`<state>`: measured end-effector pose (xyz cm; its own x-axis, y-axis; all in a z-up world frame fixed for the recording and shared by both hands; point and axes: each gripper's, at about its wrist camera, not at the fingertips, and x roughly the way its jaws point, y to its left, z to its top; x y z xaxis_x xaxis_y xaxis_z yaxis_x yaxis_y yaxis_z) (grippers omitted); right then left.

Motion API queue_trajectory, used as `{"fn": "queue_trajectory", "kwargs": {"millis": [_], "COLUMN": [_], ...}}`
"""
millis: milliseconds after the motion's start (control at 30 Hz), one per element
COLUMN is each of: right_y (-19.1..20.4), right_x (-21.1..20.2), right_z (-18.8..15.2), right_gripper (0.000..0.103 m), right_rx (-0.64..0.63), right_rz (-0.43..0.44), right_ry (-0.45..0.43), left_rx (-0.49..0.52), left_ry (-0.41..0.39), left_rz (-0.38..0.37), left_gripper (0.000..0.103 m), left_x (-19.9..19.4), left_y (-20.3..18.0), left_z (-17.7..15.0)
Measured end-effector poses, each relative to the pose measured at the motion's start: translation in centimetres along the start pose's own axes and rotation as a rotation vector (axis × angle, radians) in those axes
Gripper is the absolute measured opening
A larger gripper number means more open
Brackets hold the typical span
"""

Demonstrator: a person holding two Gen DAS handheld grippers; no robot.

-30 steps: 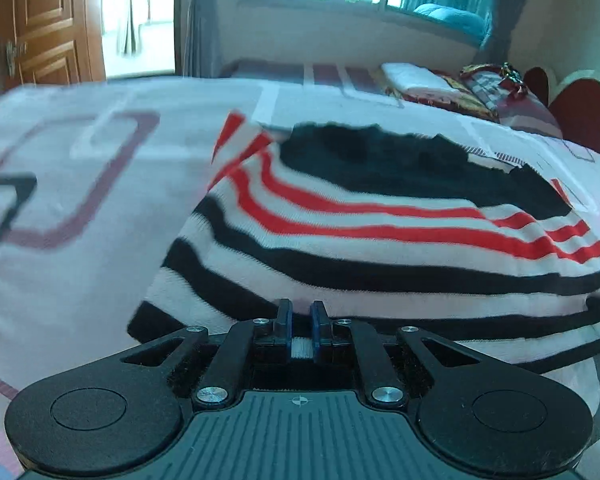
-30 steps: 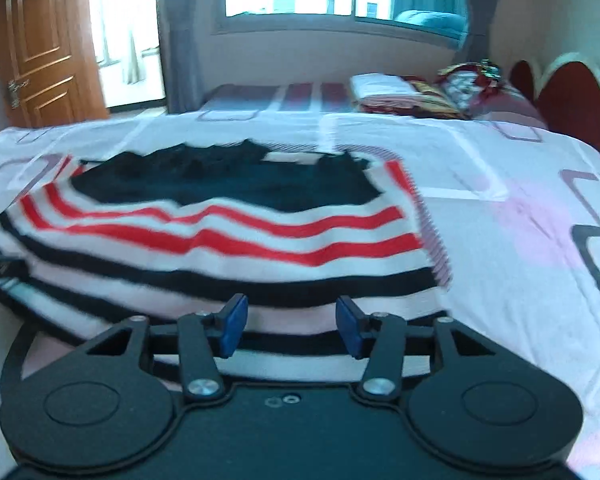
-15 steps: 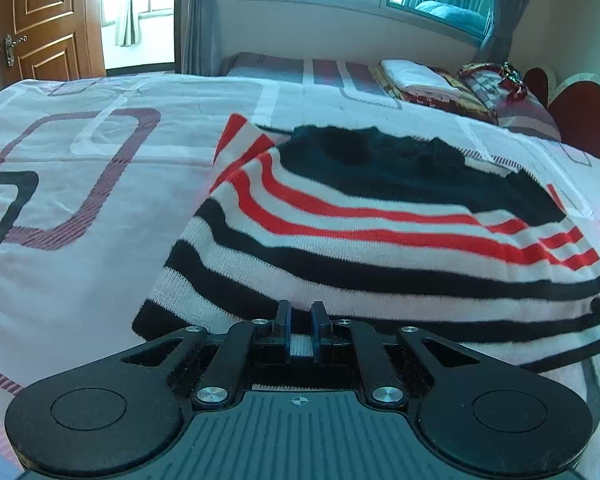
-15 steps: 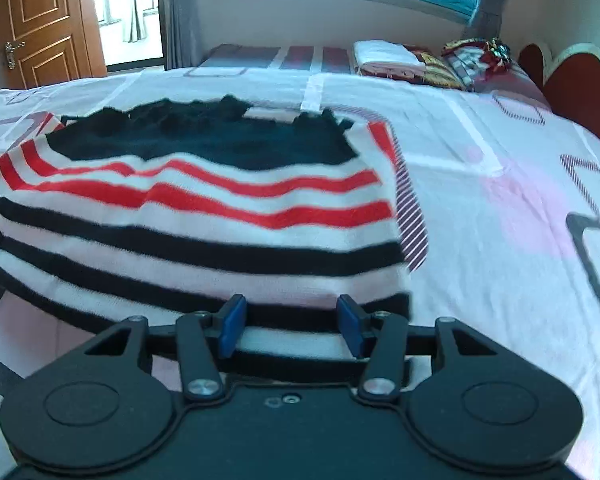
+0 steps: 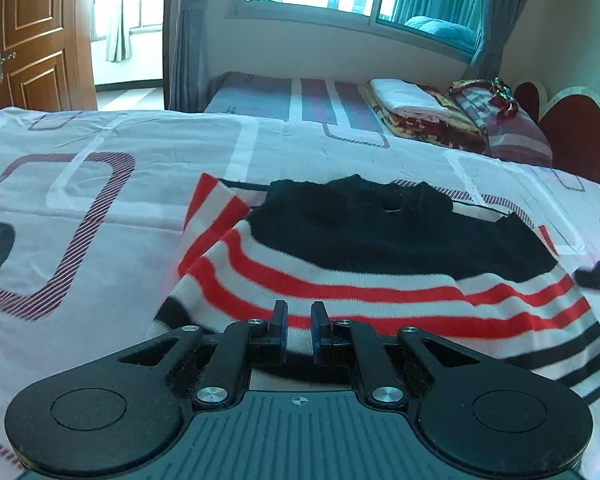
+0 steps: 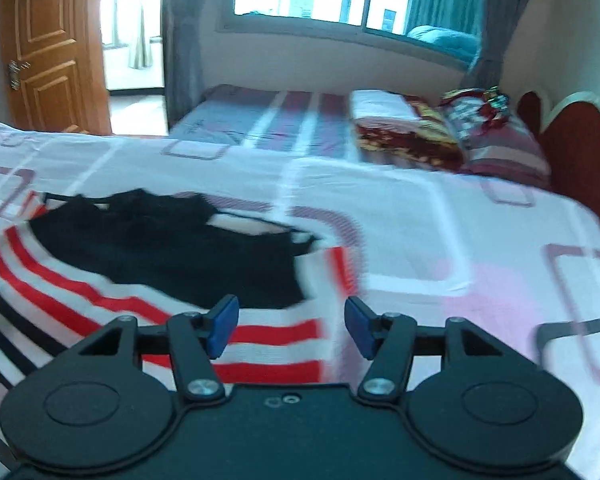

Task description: Fold small clothes

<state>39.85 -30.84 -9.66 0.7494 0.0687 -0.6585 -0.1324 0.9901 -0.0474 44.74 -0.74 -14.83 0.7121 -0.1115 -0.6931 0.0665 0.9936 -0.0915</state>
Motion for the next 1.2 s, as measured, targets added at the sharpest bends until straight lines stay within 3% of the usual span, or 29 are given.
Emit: {"fn": "queue_trajectory", "kwargs": {"millis": [200,333,500,800,967,1033,1200], "right_y": [3.7,3.9,3.5,7.9,10.5,11.2,10.6], "right_x": [3.9,5.9,4.9,2.2,4.3,3.9,2.1], "right_z": [-0.9,-2.8,-2.1,-1.2,-2.5,-2.7,-2.5], "right_gripper": [0.054,0.057,0.057,0.061,0.065,0.066,0.067], "right_rx": [0.046,-0.003,0.048,0.067,0.014,-0.017,0.048], "right_rz": [0.095,0.045,0.052,0.201,0.172,0.147,0.199], "right_ry": [0.049,0.094,0.08,0.017,0.09,0.073,0.05], "left_rx": [-0.019,-0.039,-0.093,-0.096,-0.068,-0.09,-0.159], "left_ry": [0.031,0.038,0.06,0.062,0.066,0.071,0.134], "left_rz": [0.05,0.03,0.04,0.036,0.042,0.028,-0.002], "left_gripper": [0.01,0.01,0.01,0.01,0.01,0.01,0.01], "left_x": [3.4,3.5,2.1,-0.8,-1.2,-1.8,-2.9], "left_y": [1.8,2.4,2.4,2.8,2.6,2.8,3.4], "left_z": [-0.8,-0.8,-0.4,-1.9,-2.3,-2.5,-4.0]}}
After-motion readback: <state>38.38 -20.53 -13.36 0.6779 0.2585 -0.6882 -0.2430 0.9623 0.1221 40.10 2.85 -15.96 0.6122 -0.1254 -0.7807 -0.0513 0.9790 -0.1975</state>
